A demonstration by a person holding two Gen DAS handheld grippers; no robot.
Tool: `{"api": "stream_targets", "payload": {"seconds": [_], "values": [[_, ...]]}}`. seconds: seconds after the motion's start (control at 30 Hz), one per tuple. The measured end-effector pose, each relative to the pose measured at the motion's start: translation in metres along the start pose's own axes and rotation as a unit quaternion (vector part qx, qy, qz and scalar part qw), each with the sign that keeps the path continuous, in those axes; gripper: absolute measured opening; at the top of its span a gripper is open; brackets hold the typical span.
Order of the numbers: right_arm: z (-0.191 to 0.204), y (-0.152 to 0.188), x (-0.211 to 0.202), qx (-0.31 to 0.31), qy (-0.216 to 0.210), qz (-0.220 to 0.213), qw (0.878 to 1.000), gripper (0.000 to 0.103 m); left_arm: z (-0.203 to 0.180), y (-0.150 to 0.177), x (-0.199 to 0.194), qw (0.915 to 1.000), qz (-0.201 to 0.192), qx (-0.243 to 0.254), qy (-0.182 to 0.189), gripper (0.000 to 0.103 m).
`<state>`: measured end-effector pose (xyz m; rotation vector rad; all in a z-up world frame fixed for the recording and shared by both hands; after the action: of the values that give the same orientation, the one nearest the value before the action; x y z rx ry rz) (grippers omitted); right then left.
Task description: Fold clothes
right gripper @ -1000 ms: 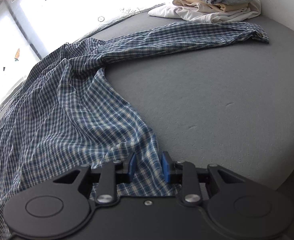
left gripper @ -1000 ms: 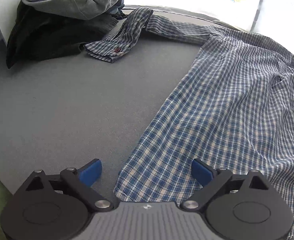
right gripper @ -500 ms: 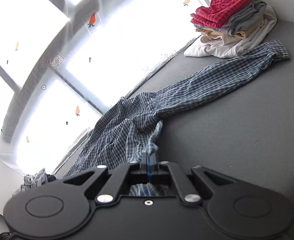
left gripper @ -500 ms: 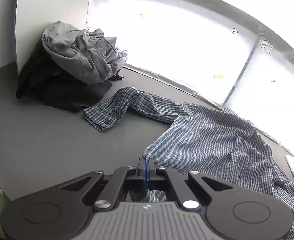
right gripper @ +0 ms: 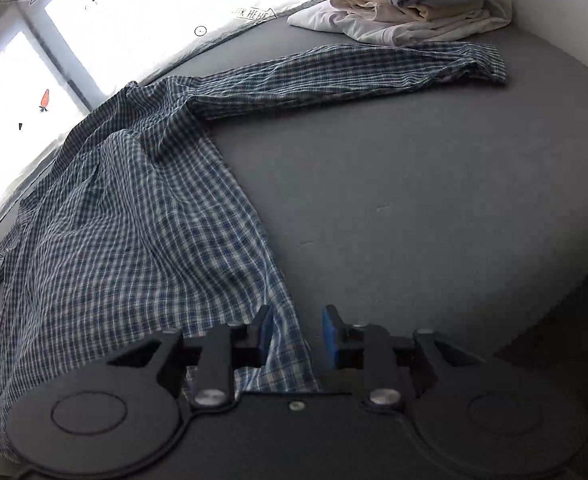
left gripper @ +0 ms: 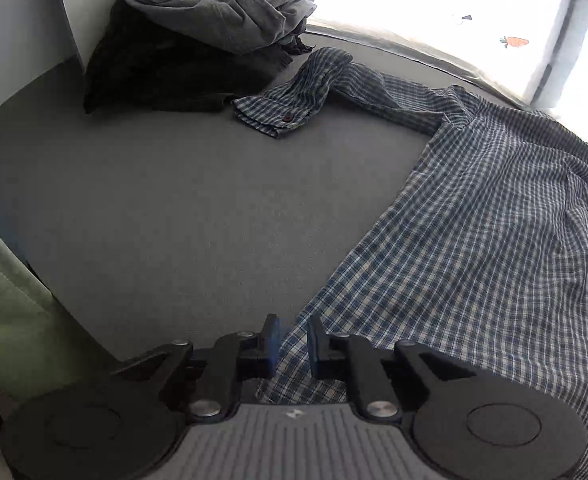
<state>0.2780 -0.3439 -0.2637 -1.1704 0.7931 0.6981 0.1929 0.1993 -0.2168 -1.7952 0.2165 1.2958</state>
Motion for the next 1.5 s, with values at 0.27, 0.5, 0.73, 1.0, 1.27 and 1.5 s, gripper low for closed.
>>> {"api": "stream_targets", "payload": {"seconds": [0.27,0.5,0.73,1.0,1.27,1.5], "values": [[0.017,-0.04,0.001,-0.061,0.008,-0.036,0.997,0.052,-0.042,-0.02,-0.011,0.9987,-0.041,-0.005,0.028,0.048],[0.046,-0.077,0.024,-0.121,-0.033,-0.04,0.991,0.052,-0.105,-0.024,-0.019,0.9971,-0.056,0.017,0.049,0.056],[0.066,-0.133,0.059,-0.173,-0.08,-0.048,0.981,0.053,-0.168,-0.025,-0.018,0.9949,-0.066,0.063,0.043,0.063],[0.108,-0.217,0.106,-0.205,-0.097,-0.076,0.971,0.061,-0.253,-0.066,0.023,0.9885,-0.058,0.121,0.069,0.066],[0.203,-0.32,0.186,-0.181,-0.137,-0.096,0.969,0.066,-0.363,-0.183,0.121,0.9673,-0.065,0.159,0.187,0.075],[0.272,-0.378,0.279,-0.043,-0.233,-0.062,0.97,0.061,-0.441,-0.244,0.203,0.9469,-0.054,0.16,0.274,0.078]]}}
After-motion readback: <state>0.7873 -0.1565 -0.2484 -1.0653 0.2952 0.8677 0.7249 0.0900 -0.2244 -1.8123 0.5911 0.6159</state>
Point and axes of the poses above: each gripper's, at about its wrist camera, not at the fingertips, and x roughly the way its jaws point, z to its left, y to its underside, the point moved 10 cm from there along x, roughly the way its jaws point, and after that the axes turned 2 degrees about -x, right-handed, at the moved point
